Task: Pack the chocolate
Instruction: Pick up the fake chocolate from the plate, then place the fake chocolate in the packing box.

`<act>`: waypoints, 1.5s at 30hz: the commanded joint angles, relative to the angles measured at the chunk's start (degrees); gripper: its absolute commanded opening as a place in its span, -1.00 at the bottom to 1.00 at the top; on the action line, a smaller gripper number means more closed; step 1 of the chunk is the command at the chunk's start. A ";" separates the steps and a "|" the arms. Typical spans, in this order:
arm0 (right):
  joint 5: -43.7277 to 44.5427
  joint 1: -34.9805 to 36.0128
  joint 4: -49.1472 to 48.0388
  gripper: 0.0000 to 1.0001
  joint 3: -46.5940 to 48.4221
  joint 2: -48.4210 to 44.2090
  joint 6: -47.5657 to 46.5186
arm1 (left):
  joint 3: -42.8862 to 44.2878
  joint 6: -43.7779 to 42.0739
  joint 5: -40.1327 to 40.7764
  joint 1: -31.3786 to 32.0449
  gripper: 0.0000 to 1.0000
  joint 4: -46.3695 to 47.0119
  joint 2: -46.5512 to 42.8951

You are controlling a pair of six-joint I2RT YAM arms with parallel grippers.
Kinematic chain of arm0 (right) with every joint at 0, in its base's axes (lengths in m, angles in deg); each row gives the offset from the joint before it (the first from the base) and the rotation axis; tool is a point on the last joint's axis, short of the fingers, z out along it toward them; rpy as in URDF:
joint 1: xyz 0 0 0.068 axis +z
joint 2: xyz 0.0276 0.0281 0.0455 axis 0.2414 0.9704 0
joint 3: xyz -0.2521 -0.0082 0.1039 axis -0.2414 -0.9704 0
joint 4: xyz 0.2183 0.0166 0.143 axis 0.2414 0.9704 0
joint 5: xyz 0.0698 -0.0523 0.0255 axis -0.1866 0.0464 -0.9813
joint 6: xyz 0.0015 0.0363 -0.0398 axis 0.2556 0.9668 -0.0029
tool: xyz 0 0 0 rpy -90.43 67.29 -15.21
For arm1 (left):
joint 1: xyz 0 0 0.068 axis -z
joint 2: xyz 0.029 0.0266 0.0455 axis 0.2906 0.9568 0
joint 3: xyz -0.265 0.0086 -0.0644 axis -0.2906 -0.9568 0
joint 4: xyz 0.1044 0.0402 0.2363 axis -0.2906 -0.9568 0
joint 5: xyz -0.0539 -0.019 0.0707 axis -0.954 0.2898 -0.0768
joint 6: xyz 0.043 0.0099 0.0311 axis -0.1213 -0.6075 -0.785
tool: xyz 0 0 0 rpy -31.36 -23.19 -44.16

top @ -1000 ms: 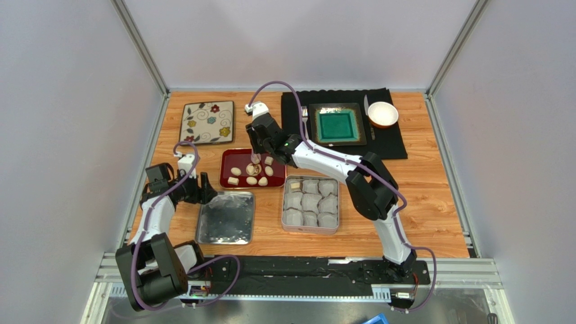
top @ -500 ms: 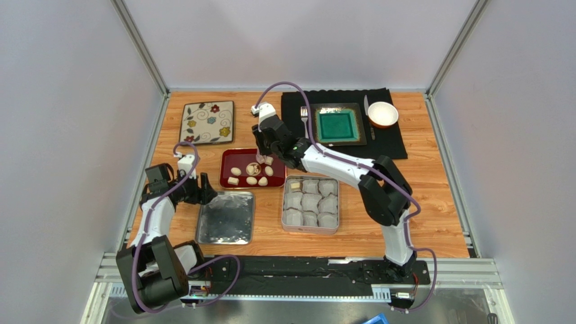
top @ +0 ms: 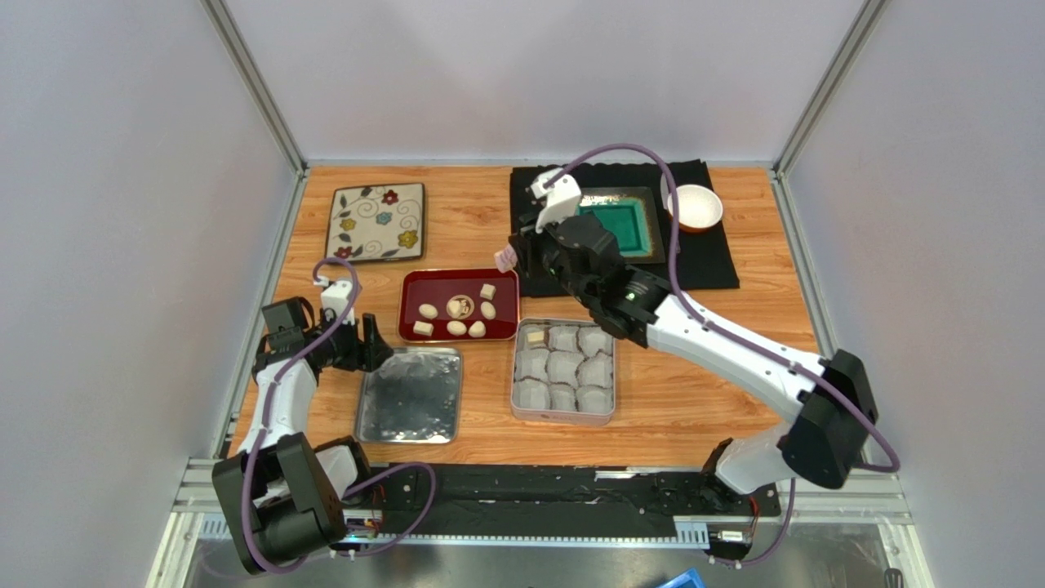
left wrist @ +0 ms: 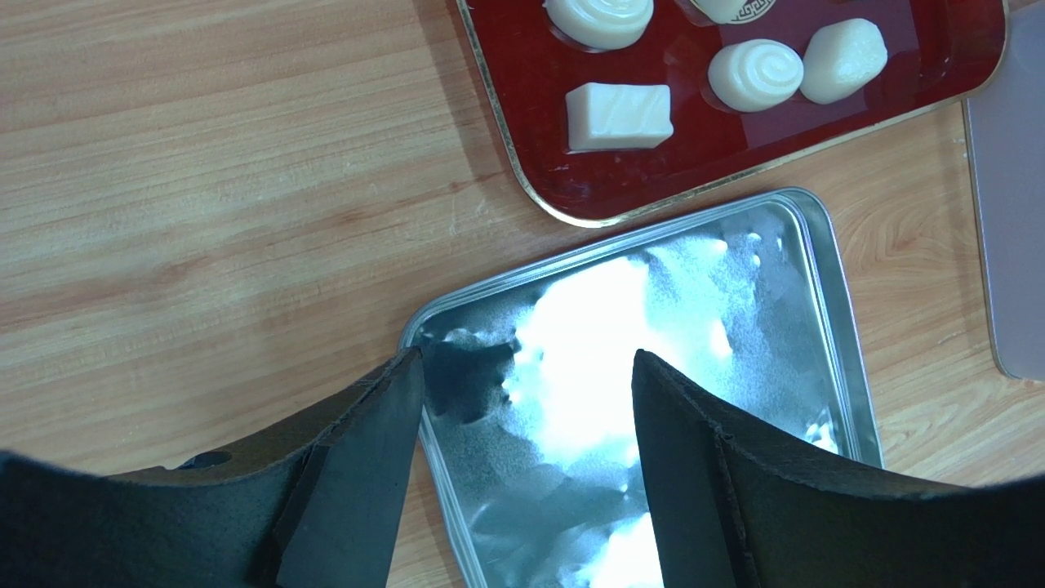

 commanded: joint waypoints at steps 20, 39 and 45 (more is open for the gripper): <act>4.05 -0.03 9.38 -0.66 -22.37 -23.48 5.05 | 3.61 -0.54 -2.50 -0.61 0.42 -1.71 -1.12; 5.81 -0.03 5.78 -0.60 -23.17 -17.33 5.14 | 4.05 -0.72 -3.03 -0.61 0.42 -2.24 -1.21; 6.42 -0.12 5.52 -0.45 -22.64 -16.36 5.13 | 3.87 -1.07 -2.76 -0.61 0.42 -2.33 -1.21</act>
